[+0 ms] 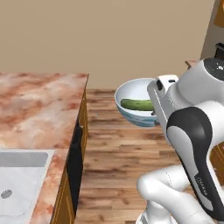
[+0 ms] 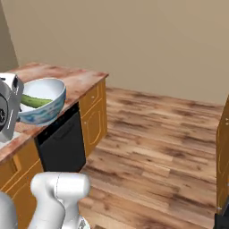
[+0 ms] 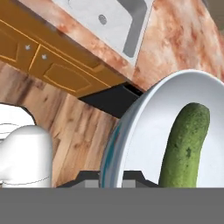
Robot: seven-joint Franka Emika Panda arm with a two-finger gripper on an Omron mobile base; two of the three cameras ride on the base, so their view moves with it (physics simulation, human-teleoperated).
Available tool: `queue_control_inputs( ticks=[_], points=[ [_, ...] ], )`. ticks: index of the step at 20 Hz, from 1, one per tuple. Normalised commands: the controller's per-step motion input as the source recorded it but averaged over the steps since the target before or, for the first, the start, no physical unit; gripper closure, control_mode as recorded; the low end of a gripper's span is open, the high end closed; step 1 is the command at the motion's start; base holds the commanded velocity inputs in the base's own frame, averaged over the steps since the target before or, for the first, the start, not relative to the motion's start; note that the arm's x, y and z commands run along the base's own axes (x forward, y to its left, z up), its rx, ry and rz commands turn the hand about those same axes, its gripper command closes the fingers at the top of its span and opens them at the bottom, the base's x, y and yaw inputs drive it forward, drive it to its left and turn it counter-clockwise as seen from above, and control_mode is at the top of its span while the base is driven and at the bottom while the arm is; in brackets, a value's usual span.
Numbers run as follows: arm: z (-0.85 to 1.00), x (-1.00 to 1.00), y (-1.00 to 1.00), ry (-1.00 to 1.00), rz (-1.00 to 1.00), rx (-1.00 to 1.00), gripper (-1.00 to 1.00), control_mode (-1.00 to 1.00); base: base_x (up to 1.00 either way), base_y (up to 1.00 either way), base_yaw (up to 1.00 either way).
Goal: Pick the cucumber from the sink and place it in the bowl. Then pick the bowl and place it in the microwave. Then close the microwave door and press the start button.
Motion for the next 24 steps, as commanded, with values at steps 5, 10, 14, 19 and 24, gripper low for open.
queue_control_inputs(
  ticks=[5, 10, 14, 19, 24],
  points=[
    [0.00, 0.00, 0.00, 0.00, 0.00, 0.00, 1.00, 1.00, -0.02, 0.00, -0.77],
    [0.00, 0.00, 0.00, 0.00, 0.00, 0.00, 1.00, 1.00, -0.02, 0.00, -0.75],
    [0.00, 0.00, 0.00, 0.00, 0.00, 0.00, 1.00, 1.00, -0.10, -0.02, -0.75],
    [0.00, 0.00, 0.00, 0.00, 0.00, 0.00, 1.00, 1.00, -0.10, 0.00, -0.77],
    [0.00, 0.00, 0.00, 0.00, 0.00, 0.00, 1.00, 1.00, -0.15, -0.03, -0.75]
  ],
)
